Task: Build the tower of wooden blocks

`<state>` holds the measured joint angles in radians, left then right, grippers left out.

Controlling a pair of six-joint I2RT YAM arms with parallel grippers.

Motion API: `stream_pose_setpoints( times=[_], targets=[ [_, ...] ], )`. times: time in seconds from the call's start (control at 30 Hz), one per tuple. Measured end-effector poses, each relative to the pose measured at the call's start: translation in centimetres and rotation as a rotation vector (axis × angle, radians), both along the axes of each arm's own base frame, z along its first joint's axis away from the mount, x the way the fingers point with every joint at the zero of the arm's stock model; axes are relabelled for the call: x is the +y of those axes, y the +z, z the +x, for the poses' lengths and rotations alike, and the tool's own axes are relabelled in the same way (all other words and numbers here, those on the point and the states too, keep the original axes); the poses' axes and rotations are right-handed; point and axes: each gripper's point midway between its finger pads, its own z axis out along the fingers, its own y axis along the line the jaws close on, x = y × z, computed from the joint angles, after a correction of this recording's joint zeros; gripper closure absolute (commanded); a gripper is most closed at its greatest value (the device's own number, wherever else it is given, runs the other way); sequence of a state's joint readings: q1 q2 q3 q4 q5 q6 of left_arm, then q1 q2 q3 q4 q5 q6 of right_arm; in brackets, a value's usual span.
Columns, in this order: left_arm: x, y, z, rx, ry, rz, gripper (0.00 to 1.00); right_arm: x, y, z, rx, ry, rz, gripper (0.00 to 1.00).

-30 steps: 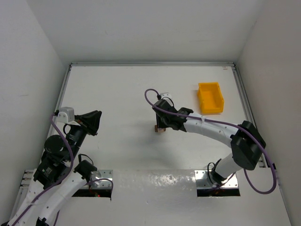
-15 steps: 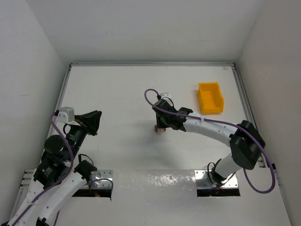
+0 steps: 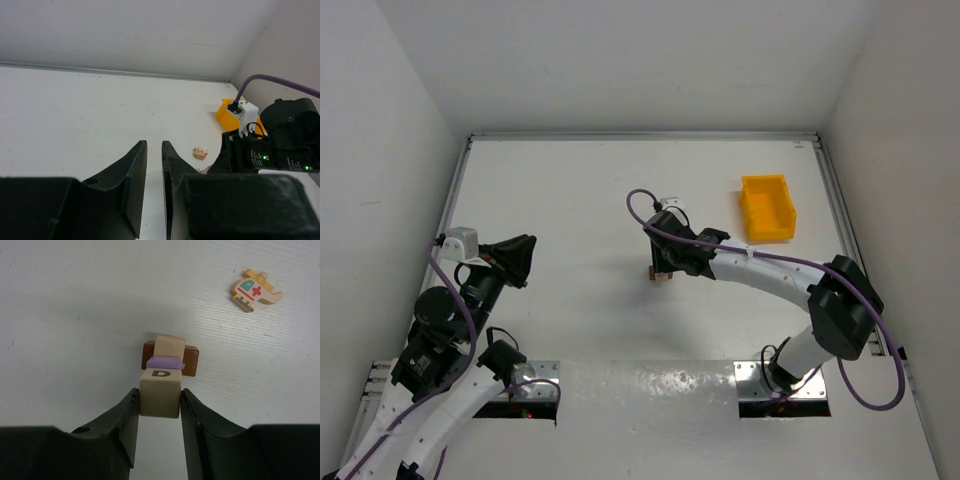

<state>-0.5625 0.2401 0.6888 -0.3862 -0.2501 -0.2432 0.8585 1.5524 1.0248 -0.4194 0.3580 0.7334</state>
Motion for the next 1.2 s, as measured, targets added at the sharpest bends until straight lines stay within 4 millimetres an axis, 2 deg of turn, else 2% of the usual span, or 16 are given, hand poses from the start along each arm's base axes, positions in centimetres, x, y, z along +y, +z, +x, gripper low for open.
stream_pose_setpoints(
  times=[0.57,0.97,1.13,1.17,1.2],
  targets=[
    [0.0,0.0,0.0,0.000,0.000,0.000,0.83,0.0,0.0,0.1,-0.003,0.002,0.001,0.54],
    [-0.1,-0.1,0.1,0.006,0.000,0.004,0.83,0.8,0.9,0.5,-0.023,0.028,0.028,0.45],
    [-0.2,-0.3,0.3,0.015,0.001,0.010,0.83,0.6,3.0,0.6,-0.071,0.041,0.056,0.47],
    [-0.2,-0.4,0.4,0.017,0.001,0.011,0.83,0.5,3.7,0.7,-0.088,0.041,0.064,0.49],
    [-0.2,-0.4,0.4,0.020,0.002,0.012,0.83,0.3,4.5,0.9,-0.107,0.039,0.074,0.59]
  ],
)
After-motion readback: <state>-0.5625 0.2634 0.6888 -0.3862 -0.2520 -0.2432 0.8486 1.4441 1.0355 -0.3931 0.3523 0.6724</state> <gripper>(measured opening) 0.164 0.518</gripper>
